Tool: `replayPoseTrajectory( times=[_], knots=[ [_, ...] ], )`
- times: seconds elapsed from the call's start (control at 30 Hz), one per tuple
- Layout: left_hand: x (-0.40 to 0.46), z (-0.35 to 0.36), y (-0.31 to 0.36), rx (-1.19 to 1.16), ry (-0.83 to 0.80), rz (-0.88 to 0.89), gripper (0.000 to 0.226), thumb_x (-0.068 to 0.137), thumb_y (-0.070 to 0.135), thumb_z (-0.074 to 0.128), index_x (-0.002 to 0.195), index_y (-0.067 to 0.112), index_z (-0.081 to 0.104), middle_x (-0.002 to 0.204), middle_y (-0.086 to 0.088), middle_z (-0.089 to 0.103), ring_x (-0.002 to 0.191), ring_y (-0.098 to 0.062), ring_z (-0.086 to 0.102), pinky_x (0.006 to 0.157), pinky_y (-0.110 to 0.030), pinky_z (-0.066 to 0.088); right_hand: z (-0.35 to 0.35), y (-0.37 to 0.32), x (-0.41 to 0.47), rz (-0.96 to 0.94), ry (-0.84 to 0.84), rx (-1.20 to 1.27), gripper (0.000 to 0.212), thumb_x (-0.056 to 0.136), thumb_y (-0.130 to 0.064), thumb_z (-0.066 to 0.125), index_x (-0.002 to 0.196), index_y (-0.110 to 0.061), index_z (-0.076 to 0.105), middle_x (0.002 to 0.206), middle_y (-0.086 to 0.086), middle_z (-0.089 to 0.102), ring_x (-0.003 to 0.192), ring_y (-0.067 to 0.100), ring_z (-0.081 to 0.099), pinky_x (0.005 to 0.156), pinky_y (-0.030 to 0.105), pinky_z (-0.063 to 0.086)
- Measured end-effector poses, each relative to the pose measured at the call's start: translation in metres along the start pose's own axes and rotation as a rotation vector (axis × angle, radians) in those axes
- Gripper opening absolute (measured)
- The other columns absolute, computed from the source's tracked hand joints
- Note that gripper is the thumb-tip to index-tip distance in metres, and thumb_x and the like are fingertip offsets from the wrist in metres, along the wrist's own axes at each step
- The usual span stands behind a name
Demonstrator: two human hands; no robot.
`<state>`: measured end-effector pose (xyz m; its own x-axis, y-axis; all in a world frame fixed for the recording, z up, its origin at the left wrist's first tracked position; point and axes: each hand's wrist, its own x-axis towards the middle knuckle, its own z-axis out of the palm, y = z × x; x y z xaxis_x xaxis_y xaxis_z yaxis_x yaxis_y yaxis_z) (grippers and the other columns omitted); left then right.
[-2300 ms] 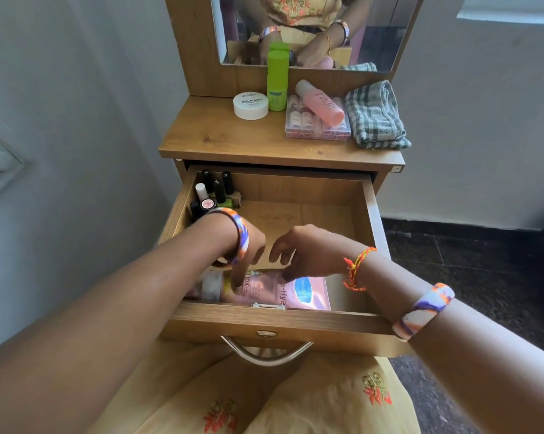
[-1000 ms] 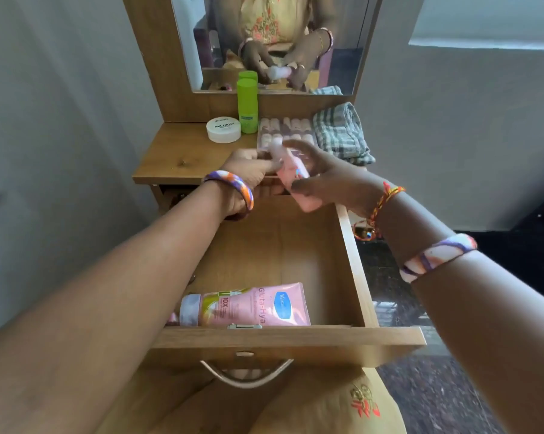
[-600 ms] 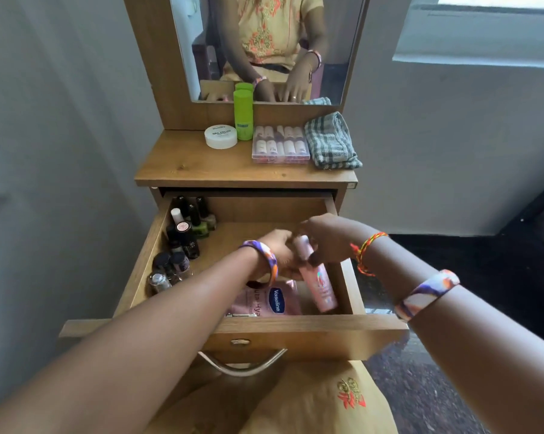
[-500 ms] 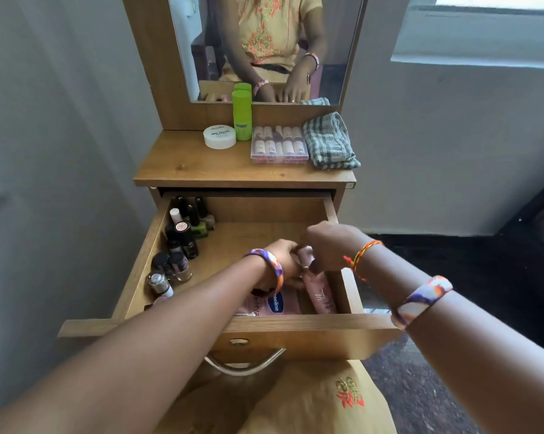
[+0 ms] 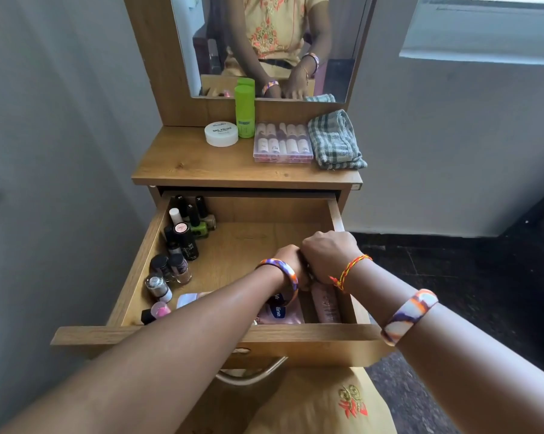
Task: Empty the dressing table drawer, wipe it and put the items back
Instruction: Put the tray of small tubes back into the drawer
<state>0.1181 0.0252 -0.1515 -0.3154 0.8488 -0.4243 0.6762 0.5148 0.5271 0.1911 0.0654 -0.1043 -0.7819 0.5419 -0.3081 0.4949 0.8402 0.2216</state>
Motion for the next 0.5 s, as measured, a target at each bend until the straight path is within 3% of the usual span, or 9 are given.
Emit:
replayPoseTrajectory(
  times=[0.13,0.3,0.4,0.5],
  knots=[
    [-0.003,-0.020,0.001,0.090,0.085,0.084,0.017,0.082,0.006,0.056,0.091,0.000,0.069,0.098,-0.019,0.071,0.097,-0.032,0.067,0.067,-0.029,0.043,-0.015,0.006,0.003,0.014,-0.006,0.092,0.027,0.090,-0.015,0.054,0.115,-0.007,0.060,0.116,0.012,0.063,0.105,0.032,0.063,0.078,0.037,0.050],
    [-0.006,-0.092,0.004,-0.085,0.362,0.162,0.019,0.083,-0.002,0.055,0.094,0.001,0.070,0.093,-0.019,0.072,0.091,-0.031,0.069,0.075,-0.029,0.054,-0.055,0.023,0.030,0.047,0.255,0.304,0.034,0.078,-0.025,0.064,0.111,-0.017,0.063,0.110,0.011,0.066,0.102,0.032,0.064,0.072,0.031,0.047],
    [0.005,-0.136,-0.005,-0.221,0.621,0.147,0.020,0.085,0.001,0.056,0.100,0.003,0.069,0.097,-0.016,0.071,0.088,-0.029,0.069,0.081,-0.034,0.056,-0.082,0.031,0.057,0.054,0.384,0.594,0.040,0.079,-0.023,0.069,0.118,-0.018,0.061,0.111,0.008,0.066,0.105,0.026,0.061,0.086,0.030,0.047],
    [0.026,-0.167,-0.021,-0.352,0.759,0.075,0.016,0.082,0.001,0.059,0.096,-0.002,0.066,0.102,-0.024,0.068,0.093,-0.036,0.067,0.085,-0.043,0.056,-0.095,0.036,0.077,0.133,0.507,0.641,0.036,0.084,-0.016,0.063,0.119,-0.010,0.059,0.118,0.012,0.062,0.112,0.029,0.055,0.091,0.032,0.043]
  ],
)
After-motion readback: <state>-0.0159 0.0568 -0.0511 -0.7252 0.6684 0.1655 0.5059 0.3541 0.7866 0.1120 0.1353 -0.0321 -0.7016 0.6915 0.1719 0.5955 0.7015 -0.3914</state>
